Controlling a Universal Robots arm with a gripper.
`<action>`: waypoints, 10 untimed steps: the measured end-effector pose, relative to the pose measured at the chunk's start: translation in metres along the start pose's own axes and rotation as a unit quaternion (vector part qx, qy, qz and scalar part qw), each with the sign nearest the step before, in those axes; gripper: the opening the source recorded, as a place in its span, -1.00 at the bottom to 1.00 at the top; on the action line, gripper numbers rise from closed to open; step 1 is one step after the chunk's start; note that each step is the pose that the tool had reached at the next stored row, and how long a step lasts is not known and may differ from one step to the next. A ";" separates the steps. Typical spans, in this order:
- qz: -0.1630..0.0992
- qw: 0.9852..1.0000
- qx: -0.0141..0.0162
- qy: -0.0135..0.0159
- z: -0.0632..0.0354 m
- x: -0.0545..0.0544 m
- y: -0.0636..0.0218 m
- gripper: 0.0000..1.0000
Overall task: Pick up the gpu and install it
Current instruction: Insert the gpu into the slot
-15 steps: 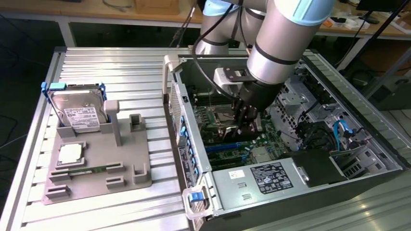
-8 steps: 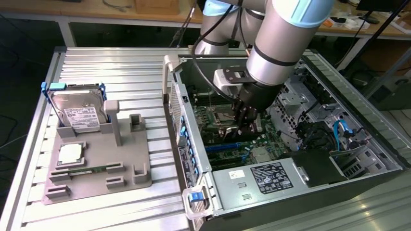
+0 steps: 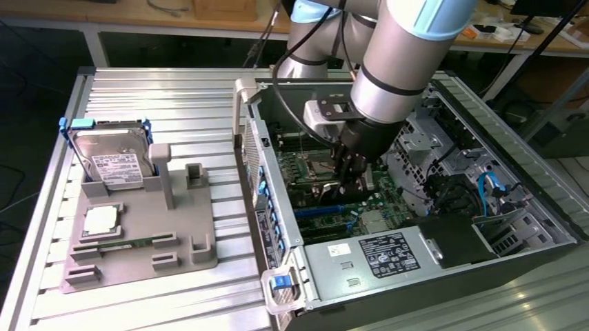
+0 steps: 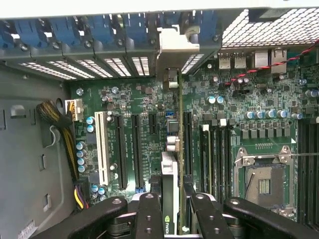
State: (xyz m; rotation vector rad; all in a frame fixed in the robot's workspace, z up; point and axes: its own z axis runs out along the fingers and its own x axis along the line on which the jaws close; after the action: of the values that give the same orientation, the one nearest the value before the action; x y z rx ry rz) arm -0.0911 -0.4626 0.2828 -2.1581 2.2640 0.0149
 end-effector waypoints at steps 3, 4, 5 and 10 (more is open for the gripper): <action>0.000 1.000 0.000 0.000 0.0003 0.003 0.0000 -0.47; 0.000 1.000 0.000 0.000 0.0005 0.003 0.0001 -0.47; 0.000 1.000 0.000 0.000 0.0005 0.003 0.0003 -0.47; 0.000 1.000 0.000 0.000 0.0010 0.003 0.0052 -0.47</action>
State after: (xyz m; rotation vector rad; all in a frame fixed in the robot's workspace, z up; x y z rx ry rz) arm -0.0964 -0.4655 0.2817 -2.1579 2.2640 0.0149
